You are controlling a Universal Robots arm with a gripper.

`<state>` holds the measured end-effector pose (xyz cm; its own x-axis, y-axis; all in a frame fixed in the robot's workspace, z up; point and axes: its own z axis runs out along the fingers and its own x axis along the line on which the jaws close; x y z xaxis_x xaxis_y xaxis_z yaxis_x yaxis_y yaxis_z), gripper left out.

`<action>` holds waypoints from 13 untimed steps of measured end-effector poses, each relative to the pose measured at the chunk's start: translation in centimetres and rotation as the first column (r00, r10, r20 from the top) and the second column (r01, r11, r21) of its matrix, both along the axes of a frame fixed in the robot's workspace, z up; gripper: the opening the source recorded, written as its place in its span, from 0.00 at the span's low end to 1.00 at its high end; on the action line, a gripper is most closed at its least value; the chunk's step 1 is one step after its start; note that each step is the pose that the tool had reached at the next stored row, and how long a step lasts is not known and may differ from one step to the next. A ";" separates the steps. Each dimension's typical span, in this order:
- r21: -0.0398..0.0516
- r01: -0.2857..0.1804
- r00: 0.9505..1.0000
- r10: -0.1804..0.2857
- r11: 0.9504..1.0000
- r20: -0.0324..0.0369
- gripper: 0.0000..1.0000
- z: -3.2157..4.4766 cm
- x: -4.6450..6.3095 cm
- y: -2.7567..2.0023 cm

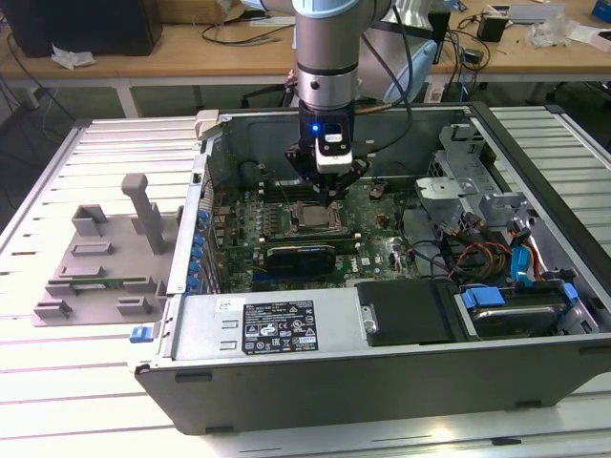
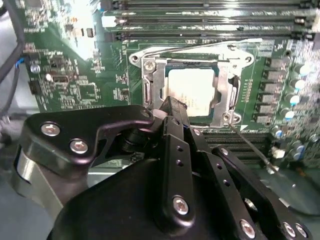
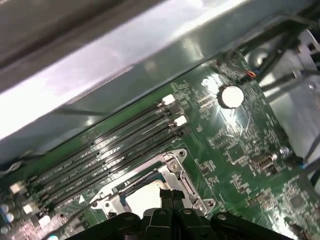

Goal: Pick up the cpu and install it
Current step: 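Close the cpu cover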

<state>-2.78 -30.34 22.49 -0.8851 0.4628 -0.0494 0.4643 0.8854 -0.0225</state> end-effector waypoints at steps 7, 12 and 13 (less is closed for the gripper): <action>-0.002 -0.218 0.976 0.218 0.976 0.000 0.11 -0.10 -0.1 -0.01; -0.004 -0.261 0.965 0.261 0.965 -0.001 0.11 -0.10 -0.4 -0.31; -0.004 -0.269 0.963 0.269 0.963 -0.001 0.11 -0.10 -0.5 -0.42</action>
<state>-3.31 -30.76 22.39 -0.9770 0.2072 -0.0505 0.2087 0.9776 -0.0265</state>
